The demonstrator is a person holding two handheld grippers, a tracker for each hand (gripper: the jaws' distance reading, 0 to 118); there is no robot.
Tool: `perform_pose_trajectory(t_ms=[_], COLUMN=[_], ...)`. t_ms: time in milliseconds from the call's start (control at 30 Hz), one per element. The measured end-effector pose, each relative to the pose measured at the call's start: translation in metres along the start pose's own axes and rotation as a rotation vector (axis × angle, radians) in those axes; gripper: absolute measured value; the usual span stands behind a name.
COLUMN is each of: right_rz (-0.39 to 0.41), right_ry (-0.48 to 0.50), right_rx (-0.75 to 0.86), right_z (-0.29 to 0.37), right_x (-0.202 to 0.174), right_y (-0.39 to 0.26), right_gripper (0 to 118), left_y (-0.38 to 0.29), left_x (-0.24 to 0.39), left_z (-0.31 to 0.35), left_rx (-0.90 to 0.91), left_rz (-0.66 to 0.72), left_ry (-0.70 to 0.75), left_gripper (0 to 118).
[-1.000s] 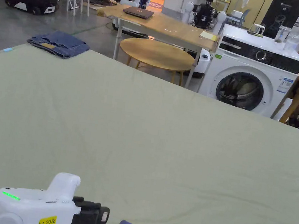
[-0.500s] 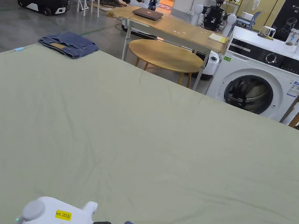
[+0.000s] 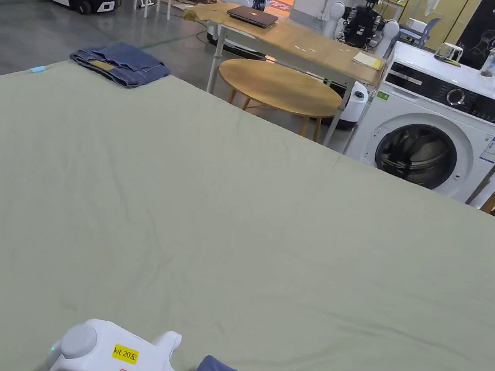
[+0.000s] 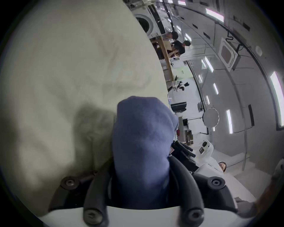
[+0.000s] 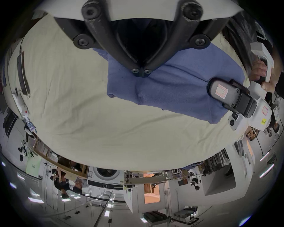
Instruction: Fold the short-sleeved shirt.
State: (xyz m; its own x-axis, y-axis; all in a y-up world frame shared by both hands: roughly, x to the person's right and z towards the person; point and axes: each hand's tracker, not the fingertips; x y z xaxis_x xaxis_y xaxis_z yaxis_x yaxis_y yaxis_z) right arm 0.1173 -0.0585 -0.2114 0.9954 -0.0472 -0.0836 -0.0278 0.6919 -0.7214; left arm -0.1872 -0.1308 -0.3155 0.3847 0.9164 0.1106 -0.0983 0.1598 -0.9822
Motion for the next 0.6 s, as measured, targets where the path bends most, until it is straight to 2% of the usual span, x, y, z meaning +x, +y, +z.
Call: perform_pose_trajectory(t_ms=[133,267,500,600], right_rz=[-0.013,0.032,0.07,0.08], right_ry=[0.031,0.028,0.023,0.022], right_rx=[0.042,0.143,0.268,0.282], right_z=[0.001,0.003,0.003,0.0], right_x=[0.001,-0.009,-0.026,-0.029], right_y=[0.013,0.034,0.072,0.085], right_gripper=[0,0,0,0], left_y=[0.006,0.018,0.052,0.067], left_x=[0.007,0.035,0.053,0.055], left_z=[0.017,0.069,0.206,0.273], left_rx=[0.021,0.064,0.14,0.187], left_rz=[0.005,-0.031,-0.117,-0.098], left_ry=[-0.011,0.029,0.263,0.375], left_gripper=[27,27,27,27])
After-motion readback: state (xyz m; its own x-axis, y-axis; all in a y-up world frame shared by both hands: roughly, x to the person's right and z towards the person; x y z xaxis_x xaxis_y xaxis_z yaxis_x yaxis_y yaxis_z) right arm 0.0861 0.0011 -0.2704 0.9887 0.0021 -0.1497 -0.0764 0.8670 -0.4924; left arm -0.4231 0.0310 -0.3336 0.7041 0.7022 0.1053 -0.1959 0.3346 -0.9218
